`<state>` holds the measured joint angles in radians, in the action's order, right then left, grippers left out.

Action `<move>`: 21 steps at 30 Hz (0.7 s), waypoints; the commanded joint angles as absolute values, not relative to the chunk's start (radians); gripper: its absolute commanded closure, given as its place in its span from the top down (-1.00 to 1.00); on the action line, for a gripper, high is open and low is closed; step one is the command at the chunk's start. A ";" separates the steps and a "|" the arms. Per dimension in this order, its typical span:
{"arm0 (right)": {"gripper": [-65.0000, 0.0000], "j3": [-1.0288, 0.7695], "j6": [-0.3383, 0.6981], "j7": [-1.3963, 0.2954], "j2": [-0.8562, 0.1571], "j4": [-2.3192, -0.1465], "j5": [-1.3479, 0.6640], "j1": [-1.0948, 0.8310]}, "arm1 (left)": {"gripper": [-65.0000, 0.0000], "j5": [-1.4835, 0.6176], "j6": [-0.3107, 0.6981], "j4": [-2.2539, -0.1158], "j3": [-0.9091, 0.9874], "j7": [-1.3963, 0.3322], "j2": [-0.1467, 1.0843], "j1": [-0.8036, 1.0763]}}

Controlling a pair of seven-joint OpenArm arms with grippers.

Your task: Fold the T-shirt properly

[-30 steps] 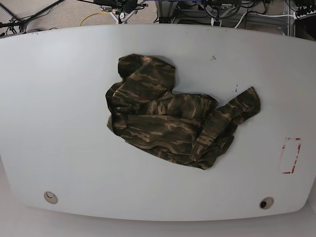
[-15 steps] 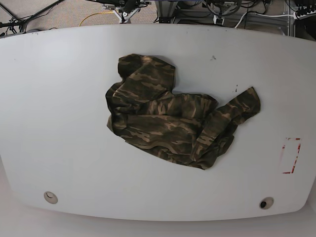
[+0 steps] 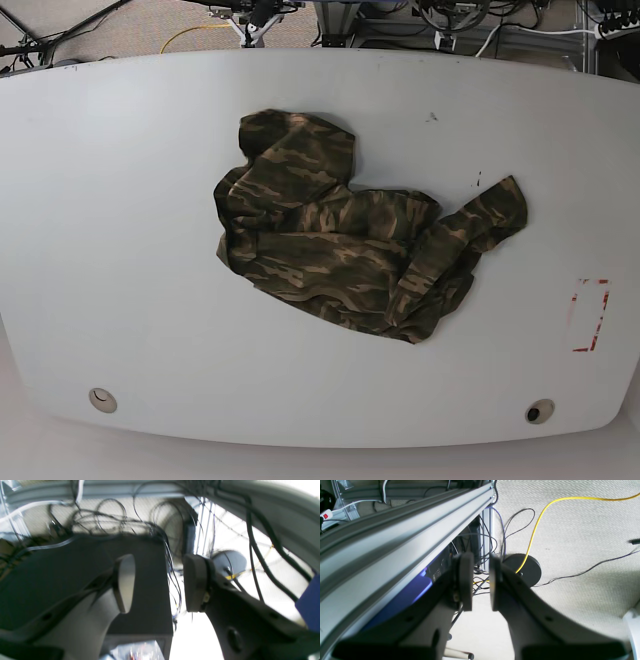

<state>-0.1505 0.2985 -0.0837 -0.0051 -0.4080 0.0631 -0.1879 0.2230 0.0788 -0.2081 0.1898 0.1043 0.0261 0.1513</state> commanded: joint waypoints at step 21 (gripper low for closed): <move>-0.69 -0.151 0.306 -0.131 0.068 -1.066 0.065 -0.627 | -0.11 0.216 0.079 -0.797 0.193 0.151 0.025 0.565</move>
<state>-0.1497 0.2989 -0.1390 0.0689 -1.0306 0.0719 -0.5983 0.2165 0.0792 -0.7647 0.1917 0.1432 0.0223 0.5346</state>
